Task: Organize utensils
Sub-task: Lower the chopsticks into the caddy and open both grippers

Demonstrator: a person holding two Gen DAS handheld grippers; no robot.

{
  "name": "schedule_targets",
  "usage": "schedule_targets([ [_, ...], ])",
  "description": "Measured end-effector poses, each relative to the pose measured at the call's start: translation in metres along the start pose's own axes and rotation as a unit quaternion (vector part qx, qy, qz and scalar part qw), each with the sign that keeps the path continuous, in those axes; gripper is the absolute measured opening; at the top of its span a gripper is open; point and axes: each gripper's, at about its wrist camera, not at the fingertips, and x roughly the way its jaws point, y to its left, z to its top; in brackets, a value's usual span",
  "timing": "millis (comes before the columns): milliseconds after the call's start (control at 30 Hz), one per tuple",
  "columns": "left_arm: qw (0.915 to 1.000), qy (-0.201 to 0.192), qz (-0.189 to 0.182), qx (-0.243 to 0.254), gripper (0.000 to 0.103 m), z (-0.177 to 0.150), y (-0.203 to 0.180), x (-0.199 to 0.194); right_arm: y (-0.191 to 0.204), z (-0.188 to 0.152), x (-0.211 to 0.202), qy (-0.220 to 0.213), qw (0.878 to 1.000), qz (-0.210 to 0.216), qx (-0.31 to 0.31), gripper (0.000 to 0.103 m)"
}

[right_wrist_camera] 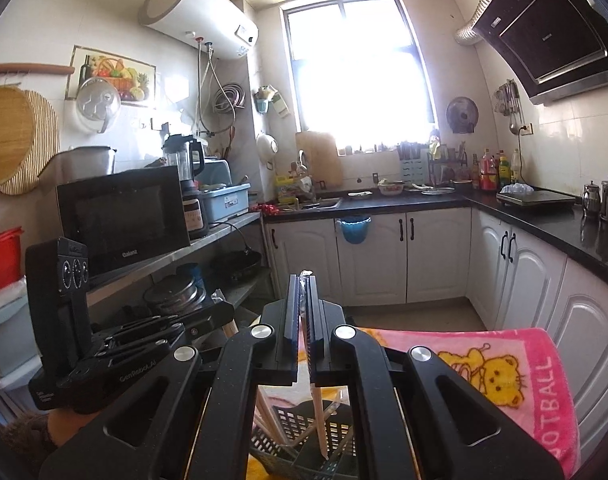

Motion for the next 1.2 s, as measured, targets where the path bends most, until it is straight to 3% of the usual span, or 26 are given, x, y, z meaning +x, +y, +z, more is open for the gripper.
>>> schedule_targets([
  [700, 0.9996, 0.025, -0.004, -0.008, 0.003, -0.042, 0.005, 0.024, -0.009, -0.053, 0.036, 0.031, 0.999, -0.018, 0.000, 0.004],
  [1200, 0.9986, 0.051, -0.007, -0.011, 0.004, -0.063, 0.004, 0.031, -0.013, -0.078, 0.037, 0.060, 0.998, -0.022, 0.012, 0.005],
])
